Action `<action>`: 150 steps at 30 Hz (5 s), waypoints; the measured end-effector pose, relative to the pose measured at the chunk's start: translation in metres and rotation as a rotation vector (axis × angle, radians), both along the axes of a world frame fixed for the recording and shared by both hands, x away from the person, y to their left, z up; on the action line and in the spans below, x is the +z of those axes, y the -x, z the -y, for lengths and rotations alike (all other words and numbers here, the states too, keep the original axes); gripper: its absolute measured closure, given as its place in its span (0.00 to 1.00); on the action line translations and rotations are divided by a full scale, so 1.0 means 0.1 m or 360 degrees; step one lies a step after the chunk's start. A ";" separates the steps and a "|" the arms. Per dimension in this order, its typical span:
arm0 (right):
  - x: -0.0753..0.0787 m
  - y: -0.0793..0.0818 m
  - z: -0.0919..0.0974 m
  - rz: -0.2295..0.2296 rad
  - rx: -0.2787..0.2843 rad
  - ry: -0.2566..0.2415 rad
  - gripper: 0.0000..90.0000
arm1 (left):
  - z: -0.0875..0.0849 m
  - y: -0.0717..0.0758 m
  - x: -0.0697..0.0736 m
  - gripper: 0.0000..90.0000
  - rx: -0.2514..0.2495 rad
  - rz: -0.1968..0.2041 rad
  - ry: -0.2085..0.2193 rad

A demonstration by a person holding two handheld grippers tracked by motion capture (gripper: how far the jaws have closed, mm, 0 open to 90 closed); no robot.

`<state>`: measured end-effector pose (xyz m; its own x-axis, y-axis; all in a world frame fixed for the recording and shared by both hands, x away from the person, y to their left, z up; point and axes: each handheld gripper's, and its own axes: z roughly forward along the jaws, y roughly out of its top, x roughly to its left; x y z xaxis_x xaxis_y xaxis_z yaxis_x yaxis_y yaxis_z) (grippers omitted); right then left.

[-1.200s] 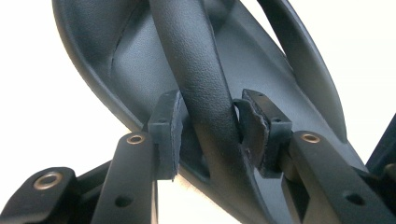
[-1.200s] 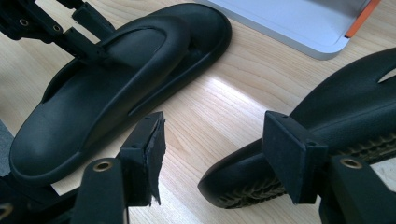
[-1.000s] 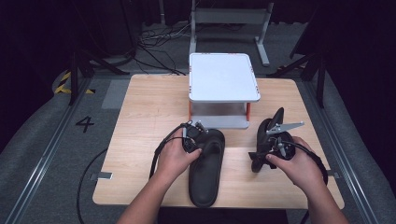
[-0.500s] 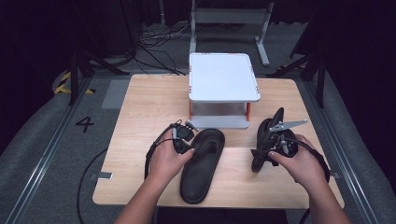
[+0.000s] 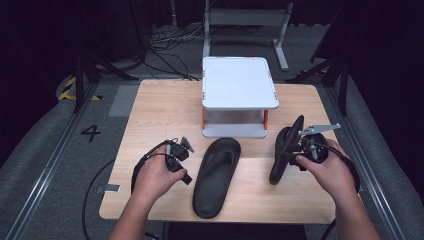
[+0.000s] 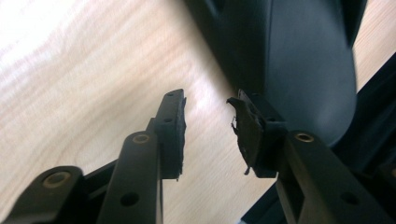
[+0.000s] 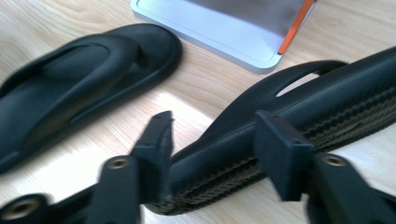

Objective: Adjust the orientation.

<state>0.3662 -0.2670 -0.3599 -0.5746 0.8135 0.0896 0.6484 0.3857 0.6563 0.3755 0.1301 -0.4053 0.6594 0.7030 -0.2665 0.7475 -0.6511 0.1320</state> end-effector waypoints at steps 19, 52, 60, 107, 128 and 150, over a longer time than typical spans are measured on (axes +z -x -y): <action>-0.12 -0.23 -0.21 0.0092 0.0165 0.0263 0.89 | 0.16 0.13 -0.27 0.79 -0.0228 -0.0227 -0.0031; -0.07 -0.08 0.57 -0.0160 -0.0198 0.0267 0.55 | 0.33 0.05 -0.07 0.62 -0.0286 -0.0186 0.0204; -0.29 -0.32 0.93 -0.0206 -0.0419 0.0316 0.43 | 0.06 0.02 -0.03 0.45 -0.0136 0.0006 0.0121; -0.67 -0.43 -0.43 -0.0442 -0.0090 -0.0130 0.75 | -0.02 0.06 -0.14 0.42 -0.0062 0.0037 0.0095; -0.35 -0.08 -0.06 -0.0332 -0.0091 0.0296 0.80 | 0.08 -0.12 -0.11 0.42 -0.0103 0.0044 0.0083; -0.78 -0.08 -0.34 -0.0757 0.0096 0.0389 0.72 | 0.17 -0.09 -0.19 0.43 -0.0273 -0.0020 0.0032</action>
<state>0.3742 -0.2334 -0.4375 -0.5630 0.8101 0.1637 0.8243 0.5362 0.1818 0.3849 0.1129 -0.4247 0.7657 0.5749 -0.2885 0.6273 -0.7665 0.1377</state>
